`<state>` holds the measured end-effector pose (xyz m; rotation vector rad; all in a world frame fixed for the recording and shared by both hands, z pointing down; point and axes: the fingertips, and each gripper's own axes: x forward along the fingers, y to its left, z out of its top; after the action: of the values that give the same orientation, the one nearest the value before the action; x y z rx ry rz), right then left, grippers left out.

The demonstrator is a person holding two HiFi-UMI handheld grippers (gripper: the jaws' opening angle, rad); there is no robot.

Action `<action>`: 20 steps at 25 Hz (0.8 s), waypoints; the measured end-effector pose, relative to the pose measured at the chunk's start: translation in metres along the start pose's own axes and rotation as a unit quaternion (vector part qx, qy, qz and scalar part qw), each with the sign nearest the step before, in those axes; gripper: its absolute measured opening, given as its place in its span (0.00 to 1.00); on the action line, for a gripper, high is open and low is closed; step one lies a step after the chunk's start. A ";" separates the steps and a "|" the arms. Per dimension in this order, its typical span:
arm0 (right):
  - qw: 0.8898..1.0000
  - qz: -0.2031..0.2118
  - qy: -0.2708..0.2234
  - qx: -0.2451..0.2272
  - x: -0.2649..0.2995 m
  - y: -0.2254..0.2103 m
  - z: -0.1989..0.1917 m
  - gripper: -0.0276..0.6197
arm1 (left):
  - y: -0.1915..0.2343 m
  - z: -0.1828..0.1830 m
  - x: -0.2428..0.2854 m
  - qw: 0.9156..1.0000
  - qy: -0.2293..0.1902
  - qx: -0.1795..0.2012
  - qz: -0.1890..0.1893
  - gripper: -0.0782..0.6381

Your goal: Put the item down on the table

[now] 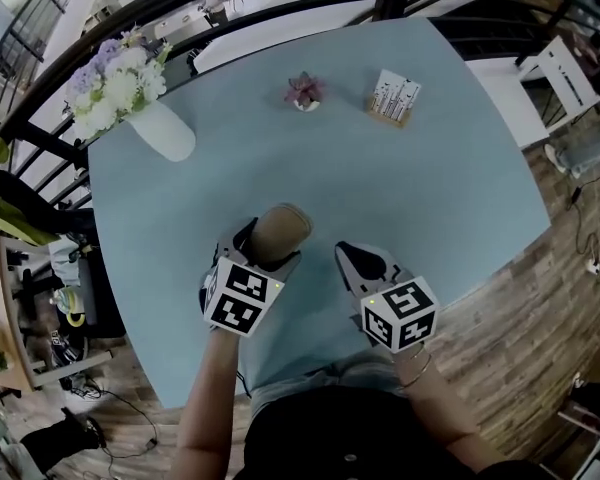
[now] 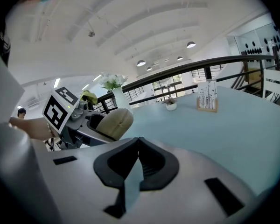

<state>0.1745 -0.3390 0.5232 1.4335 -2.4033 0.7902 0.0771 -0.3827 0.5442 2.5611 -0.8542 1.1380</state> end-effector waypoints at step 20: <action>0.998 -0.046 0.027 0.028 0.000 -0.038 -0.031 0.05 | -0.029 -0.014 0.077 0.986 0.102 0.100 -0.087 0.66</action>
<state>0.2054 -0.3362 0.5619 1.5115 -2.2750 0.8685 0.1270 -0.3858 0.6114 2.5518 -0.4814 1.4622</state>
